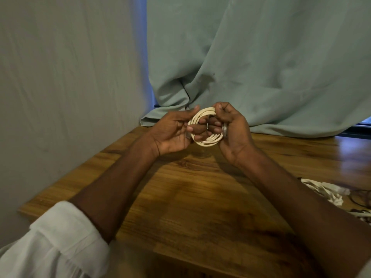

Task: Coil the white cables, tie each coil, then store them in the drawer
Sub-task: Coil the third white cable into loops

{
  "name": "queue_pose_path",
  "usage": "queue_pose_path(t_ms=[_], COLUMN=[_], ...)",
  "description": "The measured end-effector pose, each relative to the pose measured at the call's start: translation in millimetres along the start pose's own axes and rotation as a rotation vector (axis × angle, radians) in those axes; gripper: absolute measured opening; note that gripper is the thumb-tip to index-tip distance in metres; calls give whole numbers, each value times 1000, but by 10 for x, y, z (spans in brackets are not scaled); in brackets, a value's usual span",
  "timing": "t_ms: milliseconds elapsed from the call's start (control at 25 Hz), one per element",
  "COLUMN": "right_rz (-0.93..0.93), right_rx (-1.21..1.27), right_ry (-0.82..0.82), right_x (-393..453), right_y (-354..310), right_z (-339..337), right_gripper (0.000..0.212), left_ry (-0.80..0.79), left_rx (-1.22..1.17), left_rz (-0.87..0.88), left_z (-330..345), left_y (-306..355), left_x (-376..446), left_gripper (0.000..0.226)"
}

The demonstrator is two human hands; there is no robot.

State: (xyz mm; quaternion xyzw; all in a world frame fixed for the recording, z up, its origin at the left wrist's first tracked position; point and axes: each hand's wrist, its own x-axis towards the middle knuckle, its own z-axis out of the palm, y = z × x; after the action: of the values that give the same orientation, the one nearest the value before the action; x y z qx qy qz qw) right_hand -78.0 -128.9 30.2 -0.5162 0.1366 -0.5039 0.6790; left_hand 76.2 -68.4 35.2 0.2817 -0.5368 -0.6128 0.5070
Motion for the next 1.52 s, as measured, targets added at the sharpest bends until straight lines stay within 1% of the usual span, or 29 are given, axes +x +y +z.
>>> queue_pose_path(t_ms=[80,160,240,320,480,640,760,840,920,1000,1080,1160,1200,1280,1440,1520], right_rz=[39,18,-64,-168,-318,-260,-255,-237,-264,-346,-393,-401,-409,-447,-497,-541], right_rx=[54,-86,-255,-355,-365,-438,-576,-588,-587,-673,-766,-839,-865,-907,-987,-1025], right_ry=[12,75,185,269,313,304,326,292,174,52,-32,-95,-106,-62,42,57], right_x=[-4,-40,-64,-76,-95,-75,-19,-23,-66,-100,-87,-62,-51,-49,-89,-105], right_y=[6,21,19,0,-32,49,24,-5,-21,-13,-7,-10,-11,-12,14,40], right_z=[-24,-25,-3,4,-66,-105,-117,-94,-70,-68,-81,-97,-107,-128,-92,-89], right_gripper=[18,24,37,40,40,42,43,43,43,40,39,38,35,31,24,21], left_ry=[-23,-31,-12,29,102,147,179,225,320,389,393,386,381,351,272,285], left_rx=[-20,23,29,-30,-106,-47,-8,56,67,42,41,24,24,38,47,137], left_rz=[-6,1,-8,-27,3,3,3,47,139,208,231,238,241,235,95,60], left_z=[-9,12,84,171,319,300,289,300,282,229,172,138,145,190,206,169], left_y=[-42,-74,-104,-137,-175,-168,-121,-90,-70,-49,-23,-16,-21,-40,5,37], left_x=[-19,-31,-21,19,98,137,115,115,133,141,129,115,108,107,53,21], left_gripper=[42,37,36,40,45,49,47,45,41,41,44,45,44,43,51,49])
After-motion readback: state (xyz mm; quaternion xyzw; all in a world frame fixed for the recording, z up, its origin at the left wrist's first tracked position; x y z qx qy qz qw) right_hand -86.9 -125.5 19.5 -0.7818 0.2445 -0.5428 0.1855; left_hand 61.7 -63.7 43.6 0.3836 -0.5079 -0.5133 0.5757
